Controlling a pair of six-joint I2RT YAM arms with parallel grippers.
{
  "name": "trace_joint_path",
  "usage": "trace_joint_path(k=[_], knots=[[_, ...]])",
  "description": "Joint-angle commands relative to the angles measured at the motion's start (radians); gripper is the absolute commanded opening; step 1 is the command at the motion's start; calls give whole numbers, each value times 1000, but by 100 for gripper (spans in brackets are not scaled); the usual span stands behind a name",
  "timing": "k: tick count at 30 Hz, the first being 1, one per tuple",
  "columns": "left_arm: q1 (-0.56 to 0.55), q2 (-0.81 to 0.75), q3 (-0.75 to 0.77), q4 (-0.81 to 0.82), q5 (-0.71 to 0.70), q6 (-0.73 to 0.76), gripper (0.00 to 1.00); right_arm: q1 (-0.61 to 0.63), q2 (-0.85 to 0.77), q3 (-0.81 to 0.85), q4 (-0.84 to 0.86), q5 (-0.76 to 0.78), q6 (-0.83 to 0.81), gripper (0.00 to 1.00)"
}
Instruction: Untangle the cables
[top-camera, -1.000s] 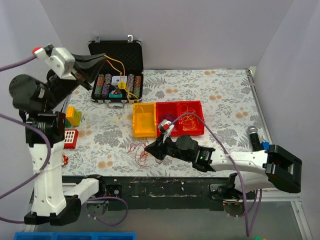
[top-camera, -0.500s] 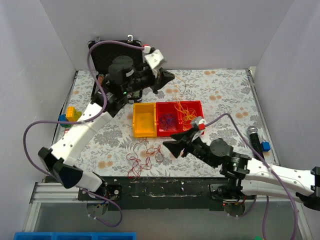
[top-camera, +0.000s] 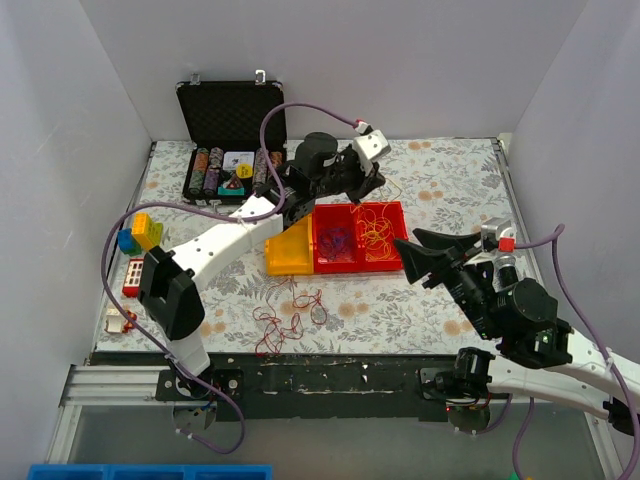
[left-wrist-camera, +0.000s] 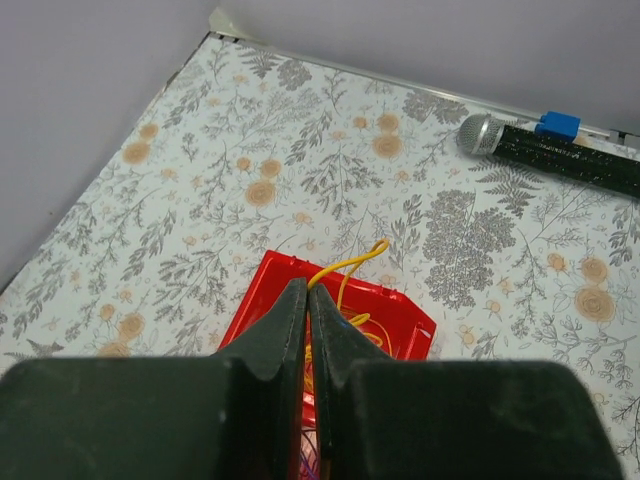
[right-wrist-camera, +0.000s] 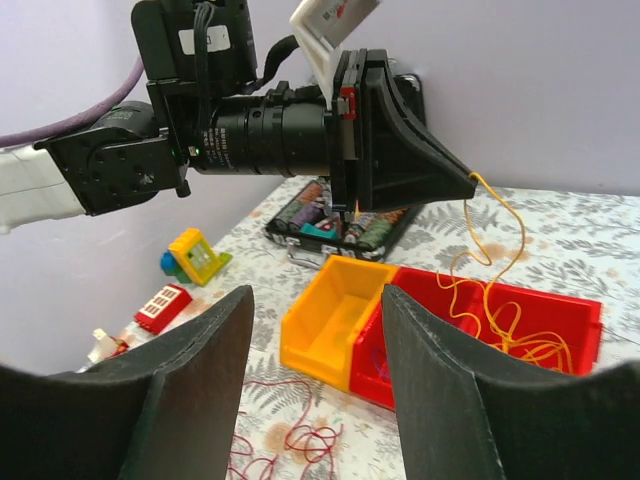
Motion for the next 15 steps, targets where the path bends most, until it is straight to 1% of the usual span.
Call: trace_joint_path(k=[1,6,9,13,15], knots=[[3,18,-11,73,-23,-15,0,4,-22,9,-37,94,-56,61],[-4,68,-24,91,-29,-31,0,4,-45,-11,-41,180,-59,60],[-8,83,-48,101,-30,-29,0,4,-54,-19,-34,217,-59,58],[-13,117,-82,119,-53,-3,0,4,-50,-20,-36,251,-60,56],[-16,146,-85,133,-73,33,0,4,-39,-19,-37,261,-65,56]])
